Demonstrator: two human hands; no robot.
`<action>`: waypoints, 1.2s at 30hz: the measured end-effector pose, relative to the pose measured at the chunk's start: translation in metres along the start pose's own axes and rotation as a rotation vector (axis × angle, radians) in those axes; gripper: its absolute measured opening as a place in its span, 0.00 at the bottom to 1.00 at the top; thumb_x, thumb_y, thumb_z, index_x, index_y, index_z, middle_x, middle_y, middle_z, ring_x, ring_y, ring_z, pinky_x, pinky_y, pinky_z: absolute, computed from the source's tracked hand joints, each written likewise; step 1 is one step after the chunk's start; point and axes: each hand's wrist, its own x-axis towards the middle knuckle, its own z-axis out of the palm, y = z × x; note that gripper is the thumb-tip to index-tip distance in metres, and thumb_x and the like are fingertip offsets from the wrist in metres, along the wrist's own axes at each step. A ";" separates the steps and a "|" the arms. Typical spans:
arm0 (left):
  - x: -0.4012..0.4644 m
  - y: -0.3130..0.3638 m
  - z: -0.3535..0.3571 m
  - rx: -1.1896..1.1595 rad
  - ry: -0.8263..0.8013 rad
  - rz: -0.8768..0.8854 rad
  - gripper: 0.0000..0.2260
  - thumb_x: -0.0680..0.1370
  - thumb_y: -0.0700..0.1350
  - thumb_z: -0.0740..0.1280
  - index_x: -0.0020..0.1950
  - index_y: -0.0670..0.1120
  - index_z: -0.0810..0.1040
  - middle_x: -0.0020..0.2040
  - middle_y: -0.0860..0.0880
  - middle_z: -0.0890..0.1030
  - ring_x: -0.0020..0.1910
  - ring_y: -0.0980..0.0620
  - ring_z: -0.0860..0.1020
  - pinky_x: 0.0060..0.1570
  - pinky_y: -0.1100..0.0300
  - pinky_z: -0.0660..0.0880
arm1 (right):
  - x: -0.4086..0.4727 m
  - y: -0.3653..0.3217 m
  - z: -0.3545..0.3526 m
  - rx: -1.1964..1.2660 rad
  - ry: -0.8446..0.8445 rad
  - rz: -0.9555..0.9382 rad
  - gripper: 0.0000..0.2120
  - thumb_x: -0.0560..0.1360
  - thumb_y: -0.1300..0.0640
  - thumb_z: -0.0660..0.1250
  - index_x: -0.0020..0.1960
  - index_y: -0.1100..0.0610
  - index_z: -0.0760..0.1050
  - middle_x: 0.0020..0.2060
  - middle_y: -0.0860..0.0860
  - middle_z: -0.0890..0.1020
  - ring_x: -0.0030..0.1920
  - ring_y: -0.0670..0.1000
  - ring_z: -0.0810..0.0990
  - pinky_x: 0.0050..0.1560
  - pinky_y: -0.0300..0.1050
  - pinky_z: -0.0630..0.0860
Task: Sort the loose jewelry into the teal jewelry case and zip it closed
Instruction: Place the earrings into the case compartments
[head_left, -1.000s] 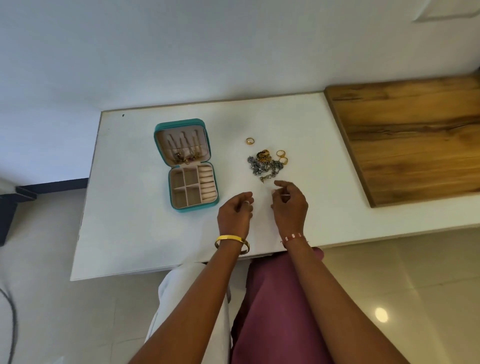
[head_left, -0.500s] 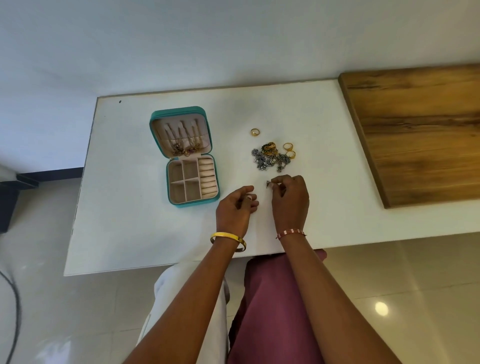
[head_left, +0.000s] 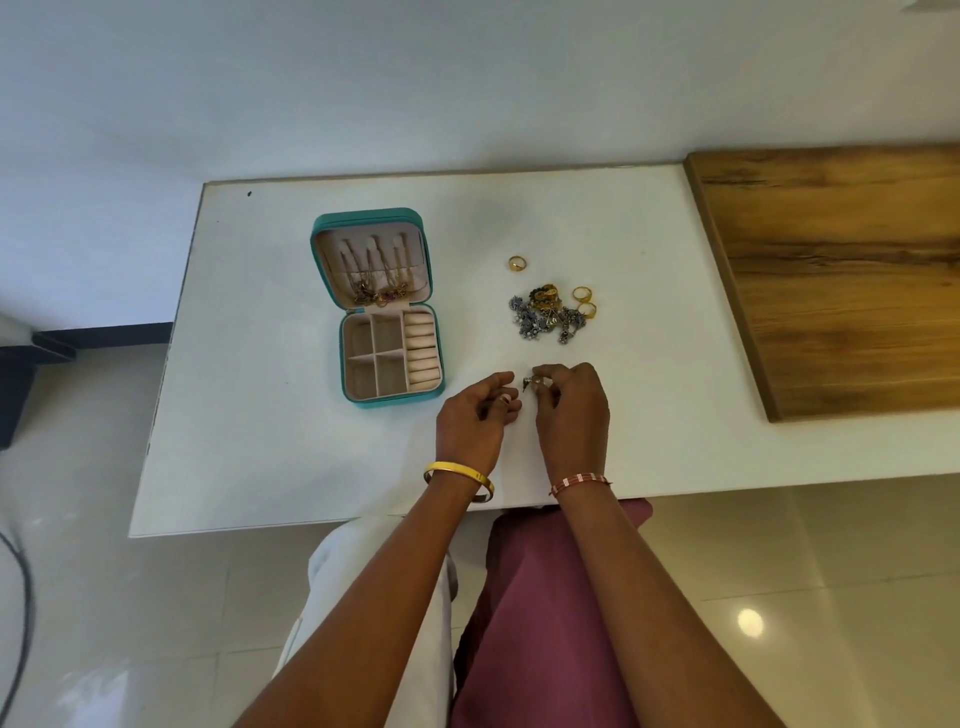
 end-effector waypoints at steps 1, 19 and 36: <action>0.000 0.000 0.000 -0.001 0.000 0.000 0.13 0.77 0.34 0.60 0.61 0.40 0.75 0.48 0.46 0.79 0.41 0.58 0.79 0.48 0.69 0.76 | 0.000 0.000 0.000 -0.010 0.006 -0.012 0.11 0.75 0.65 0.62 0.55 0.62 0.78 0.50 0.60 0.76 0.48 0.57 0.77 0.45 0.37 0.66; -0.005 -0.001 -0.008 -0.267 0.059 -0.109 0.08 0.76 0.35 0.62 0.50 0.40 0.79 0.43 0.45 0.81 0.35 0.61 0.81 0.42 0.68 0.78 | -0.022 -0.012 -0.004 0.103 0.014 -0.186 0.06 0.71 0.67 0.67 0.48 0.63 0.79 0.42 0.58 0.82 0.39 0.53 0.79 0.42 0.31 0.68; -0.008 0.005 -0.015 -0.465 0.032 -0.196 0.09 0.74 0.33 0.64 0.53 0.36 0.78 0.37 0.49 0.83 0.35 0.57 0.82 0.39 0.66 0.79 | -0.018 -0.007 -0.005 0.505 -0.142 0.110 0.06 0.70 0.65 0.70 0.47 0.60 0.80 0.38 0.50 0.81 0.34 0.35 0.77 0.38 0.26 0.73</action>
